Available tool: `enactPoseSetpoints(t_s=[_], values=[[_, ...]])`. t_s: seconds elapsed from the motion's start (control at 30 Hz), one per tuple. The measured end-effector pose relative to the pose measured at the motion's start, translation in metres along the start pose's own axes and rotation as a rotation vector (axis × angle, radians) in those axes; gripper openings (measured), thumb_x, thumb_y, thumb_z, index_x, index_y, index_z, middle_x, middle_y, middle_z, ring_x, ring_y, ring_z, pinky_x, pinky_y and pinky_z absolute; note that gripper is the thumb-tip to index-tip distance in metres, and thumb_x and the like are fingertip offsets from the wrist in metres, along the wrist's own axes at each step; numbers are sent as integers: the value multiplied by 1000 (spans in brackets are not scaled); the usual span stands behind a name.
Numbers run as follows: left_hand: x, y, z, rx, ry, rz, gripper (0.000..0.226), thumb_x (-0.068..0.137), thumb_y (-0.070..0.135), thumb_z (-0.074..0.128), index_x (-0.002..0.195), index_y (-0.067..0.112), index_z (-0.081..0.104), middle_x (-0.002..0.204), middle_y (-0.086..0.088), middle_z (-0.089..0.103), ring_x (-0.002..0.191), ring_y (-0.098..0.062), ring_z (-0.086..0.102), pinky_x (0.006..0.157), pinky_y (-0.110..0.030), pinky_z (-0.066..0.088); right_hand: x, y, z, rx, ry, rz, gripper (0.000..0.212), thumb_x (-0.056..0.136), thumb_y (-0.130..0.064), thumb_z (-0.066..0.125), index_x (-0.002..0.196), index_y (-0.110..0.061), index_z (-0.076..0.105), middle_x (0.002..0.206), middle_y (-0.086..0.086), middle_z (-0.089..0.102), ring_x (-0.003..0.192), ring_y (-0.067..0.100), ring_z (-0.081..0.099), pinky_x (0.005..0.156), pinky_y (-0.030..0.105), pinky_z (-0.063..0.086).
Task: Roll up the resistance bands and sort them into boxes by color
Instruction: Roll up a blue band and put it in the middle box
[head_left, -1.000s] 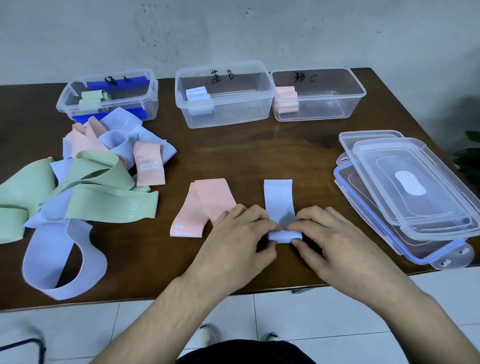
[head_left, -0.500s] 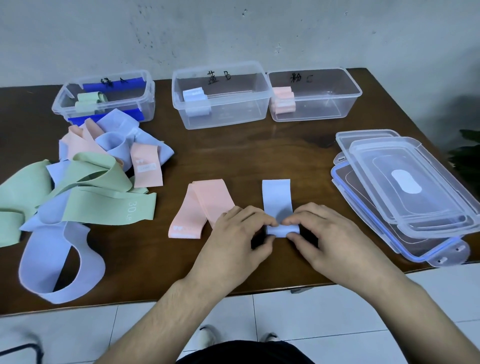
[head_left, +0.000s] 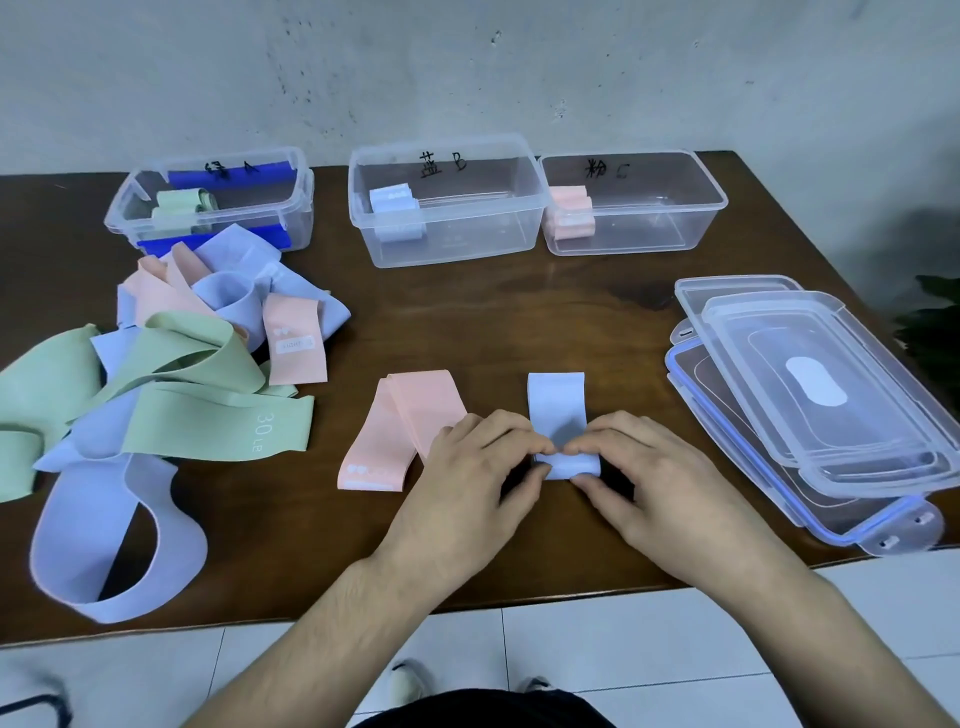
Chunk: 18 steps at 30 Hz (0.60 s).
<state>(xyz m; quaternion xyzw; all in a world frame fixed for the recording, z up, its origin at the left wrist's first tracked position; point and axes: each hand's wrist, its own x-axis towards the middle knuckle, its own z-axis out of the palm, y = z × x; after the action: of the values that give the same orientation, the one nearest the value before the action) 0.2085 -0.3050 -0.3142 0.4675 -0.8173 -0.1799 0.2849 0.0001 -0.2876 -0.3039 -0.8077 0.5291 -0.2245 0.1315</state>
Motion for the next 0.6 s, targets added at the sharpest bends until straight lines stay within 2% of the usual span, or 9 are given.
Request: enactPoseSetpoints(t_s=[0.1, 0.2, 0.3, 0.47, 0.6], values=[[-1, -2, 1, 27, 21, 34, 23, 93, 39, 53, 107, 27, 67, 107, 17, 59, 90, -7, 50, 80, -34, 49, 1, 1, -1, 0, -22, 8, 25, 90, -25, 69, 115, -24, 69, 110, -16, 60, 94, 8, 59, 81, 28, 53], [3, -3, 1, 91, 19, 48, 26, 90, 41, 52, 106, 28, 68, 107, 17, 62, 87, -8, 52, 80, -33, 49, 4, 1, -2, -16, -37, 17, 27, 91, -26, 67, 118, -23, 69, 112, -15, 61, 96, 10, 58, 85, 30, 53], [10, -5, -2, 104, 0, 19, 26, 88, 42, 53, 104, 30, 69, 104, 19, 65, 86, -7, 51, 79, -29, 44, 8, 0, -5, -70, -40, 6, 31, 92, -32, 63, 121, -25, 69, 113, -15, 61, 91, 10, 52, 83, 33, 53], [19, -7, -8, 57, -108, -36, 20, 92, 38, 63, 110, 33, 70, 109, 21, 64, 95, -4, 46, 89, -28, 38, 10, 0, -8, -65, -53, 21, 30, 87, -26, 72, 117, -27, 68, 112, -16, 59, 91, 9, 52, 81, 30, 52], [16, -7, -5, 21, -63, -13, 20, 92, 34, 64, 112, 31, 67, 110, 21, 56, 94, -5, 47, 89, -29, 39, 13, 2, -8, -42, -77, 53, 28, 92, -28, 68, 120, -29, 67, 114, -20, 57, 96, 4, 51, 87, 24, 48]])
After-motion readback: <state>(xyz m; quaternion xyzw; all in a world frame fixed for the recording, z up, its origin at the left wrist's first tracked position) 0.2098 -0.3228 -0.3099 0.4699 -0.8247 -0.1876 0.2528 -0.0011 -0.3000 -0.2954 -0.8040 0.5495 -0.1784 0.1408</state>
